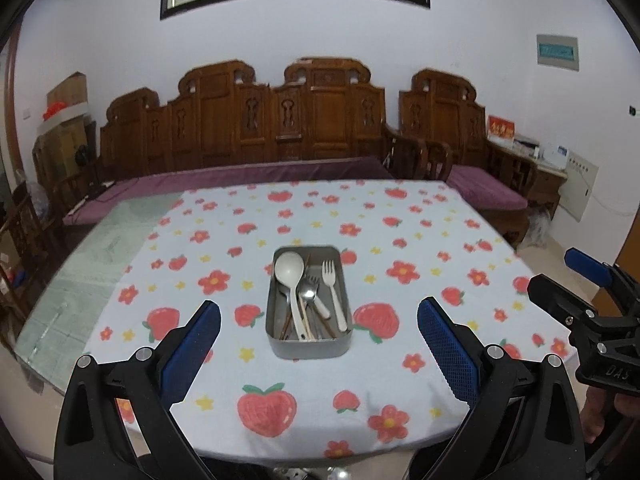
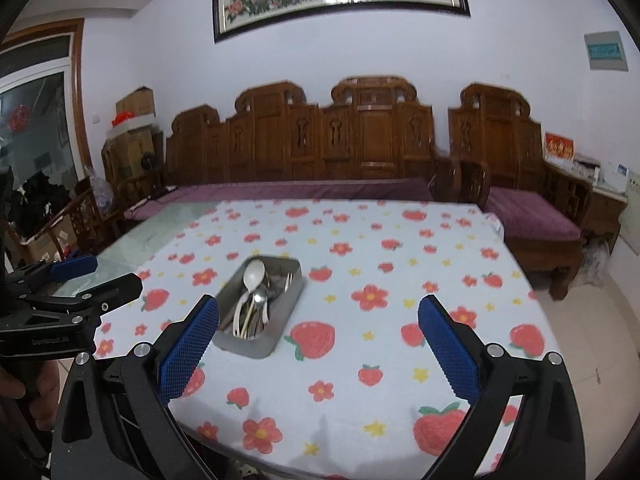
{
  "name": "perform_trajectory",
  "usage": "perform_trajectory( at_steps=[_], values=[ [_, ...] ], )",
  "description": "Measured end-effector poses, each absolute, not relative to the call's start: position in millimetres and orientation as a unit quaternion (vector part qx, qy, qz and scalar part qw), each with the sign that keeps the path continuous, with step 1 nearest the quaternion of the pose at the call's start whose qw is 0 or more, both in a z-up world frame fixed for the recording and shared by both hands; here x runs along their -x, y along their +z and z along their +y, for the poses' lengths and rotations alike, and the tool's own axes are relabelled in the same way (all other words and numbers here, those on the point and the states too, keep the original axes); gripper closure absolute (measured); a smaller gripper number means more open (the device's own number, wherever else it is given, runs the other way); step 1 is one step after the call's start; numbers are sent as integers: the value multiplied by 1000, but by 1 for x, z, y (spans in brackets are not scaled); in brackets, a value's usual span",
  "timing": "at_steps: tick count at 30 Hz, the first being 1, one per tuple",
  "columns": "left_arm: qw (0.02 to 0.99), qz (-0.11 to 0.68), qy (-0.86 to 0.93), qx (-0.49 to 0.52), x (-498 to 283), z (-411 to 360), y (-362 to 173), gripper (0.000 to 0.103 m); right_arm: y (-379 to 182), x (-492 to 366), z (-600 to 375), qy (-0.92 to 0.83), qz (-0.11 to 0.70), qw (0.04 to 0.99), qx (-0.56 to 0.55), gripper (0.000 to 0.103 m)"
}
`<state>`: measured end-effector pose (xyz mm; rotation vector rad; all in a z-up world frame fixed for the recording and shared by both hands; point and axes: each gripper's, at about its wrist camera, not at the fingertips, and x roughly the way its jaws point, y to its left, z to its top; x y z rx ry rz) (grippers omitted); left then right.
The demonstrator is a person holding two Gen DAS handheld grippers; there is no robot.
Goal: Organize utensils
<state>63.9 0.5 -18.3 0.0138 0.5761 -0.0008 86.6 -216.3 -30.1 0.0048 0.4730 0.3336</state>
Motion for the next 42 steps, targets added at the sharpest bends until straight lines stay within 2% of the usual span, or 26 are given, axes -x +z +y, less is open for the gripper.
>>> perform_trajectory(
  at_steps=[14,42],
  values=[
    [976,217,6,-13,-23,-14,31,8,23,-38,-228,155,167,974,-5,3],
    [979,204,4,-6,-12,-15,38,8,24,-32,-232,145,164,976,-3,3]
  ],
)
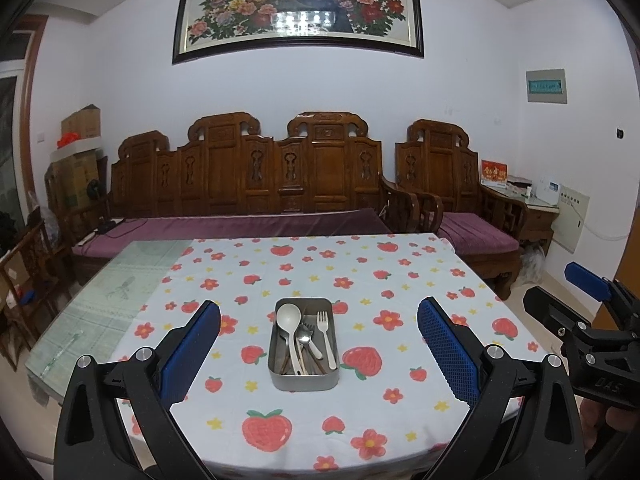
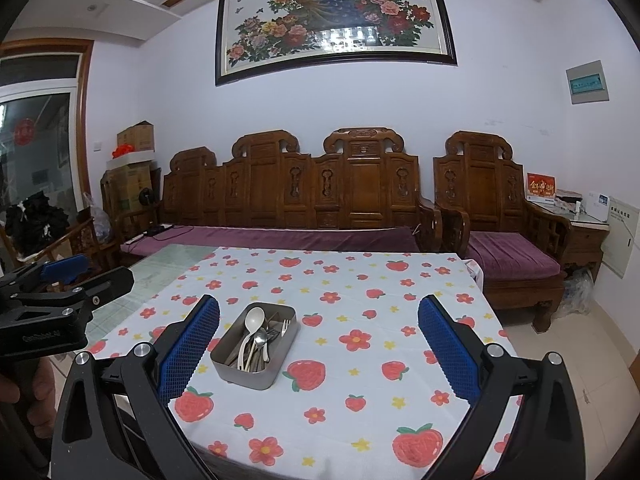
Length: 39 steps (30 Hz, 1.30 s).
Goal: Organize utensils
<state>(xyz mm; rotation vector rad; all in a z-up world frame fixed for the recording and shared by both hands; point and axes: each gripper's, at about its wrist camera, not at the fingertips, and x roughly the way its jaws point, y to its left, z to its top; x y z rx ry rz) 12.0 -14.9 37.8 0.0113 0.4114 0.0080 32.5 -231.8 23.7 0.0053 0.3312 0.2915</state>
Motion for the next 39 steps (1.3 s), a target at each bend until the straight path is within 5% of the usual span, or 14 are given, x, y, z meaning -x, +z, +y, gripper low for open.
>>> perform_trajectory(
  at_steps=[39],
  values=[
    [980,199,2,-7,-7,-17,44,8,27,-31,-231,140,162,977,-3,3]
  ],
)
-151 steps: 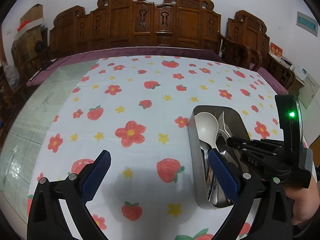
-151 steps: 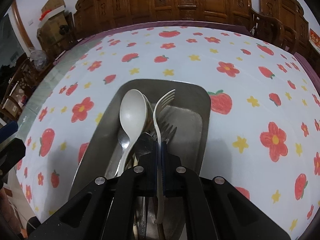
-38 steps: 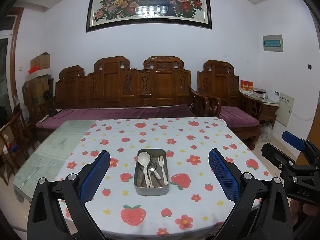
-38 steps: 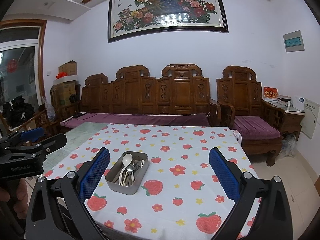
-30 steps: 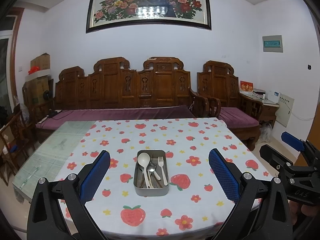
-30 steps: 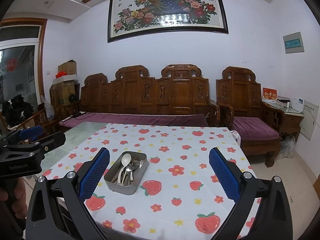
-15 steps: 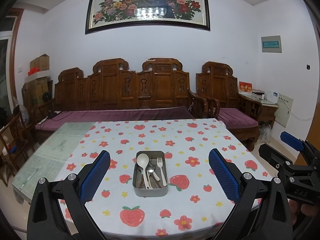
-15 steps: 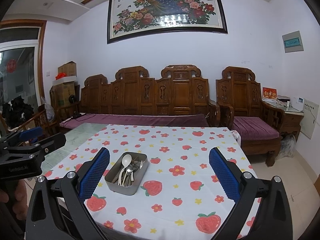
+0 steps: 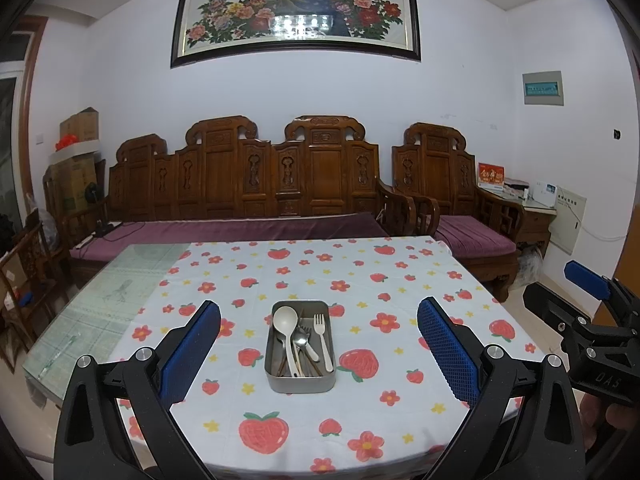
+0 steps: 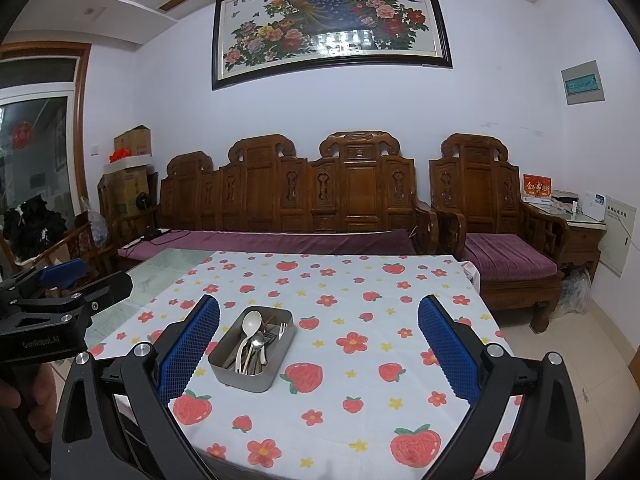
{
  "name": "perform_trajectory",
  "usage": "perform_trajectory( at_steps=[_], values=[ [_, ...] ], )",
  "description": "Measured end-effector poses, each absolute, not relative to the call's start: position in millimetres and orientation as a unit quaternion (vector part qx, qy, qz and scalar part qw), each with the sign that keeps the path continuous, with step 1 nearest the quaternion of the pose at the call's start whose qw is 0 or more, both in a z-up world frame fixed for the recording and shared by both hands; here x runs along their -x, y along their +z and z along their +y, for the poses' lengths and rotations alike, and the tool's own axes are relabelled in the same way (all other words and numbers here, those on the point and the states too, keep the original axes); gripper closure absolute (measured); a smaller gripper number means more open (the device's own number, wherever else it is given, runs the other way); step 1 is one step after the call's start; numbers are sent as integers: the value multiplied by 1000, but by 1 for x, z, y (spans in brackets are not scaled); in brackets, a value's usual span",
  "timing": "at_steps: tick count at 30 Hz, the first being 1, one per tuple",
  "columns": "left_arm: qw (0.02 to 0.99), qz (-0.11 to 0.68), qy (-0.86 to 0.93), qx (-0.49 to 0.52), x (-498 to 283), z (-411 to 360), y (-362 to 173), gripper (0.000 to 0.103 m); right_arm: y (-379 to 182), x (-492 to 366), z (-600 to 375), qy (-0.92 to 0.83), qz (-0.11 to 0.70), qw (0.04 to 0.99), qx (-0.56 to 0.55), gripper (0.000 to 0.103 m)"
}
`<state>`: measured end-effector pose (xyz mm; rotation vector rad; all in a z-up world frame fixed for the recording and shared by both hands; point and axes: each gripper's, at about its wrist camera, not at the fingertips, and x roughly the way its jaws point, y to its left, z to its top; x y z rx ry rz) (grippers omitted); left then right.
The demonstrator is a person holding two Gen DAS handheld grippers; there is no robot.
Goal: Organize utensils
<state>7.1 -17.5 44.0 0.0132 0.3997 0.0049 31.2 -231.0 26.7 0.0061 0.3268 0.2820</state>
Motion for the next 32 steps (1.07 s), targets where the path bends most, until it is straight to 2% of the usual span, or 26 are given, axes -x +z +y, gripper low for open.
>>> perform_trajectory(
  at_steps=[32],
  values=[
    [980,199,2,-6,-7,-18,43,8,28,-31,-235,139,162,977,-5,3]
  ],
)
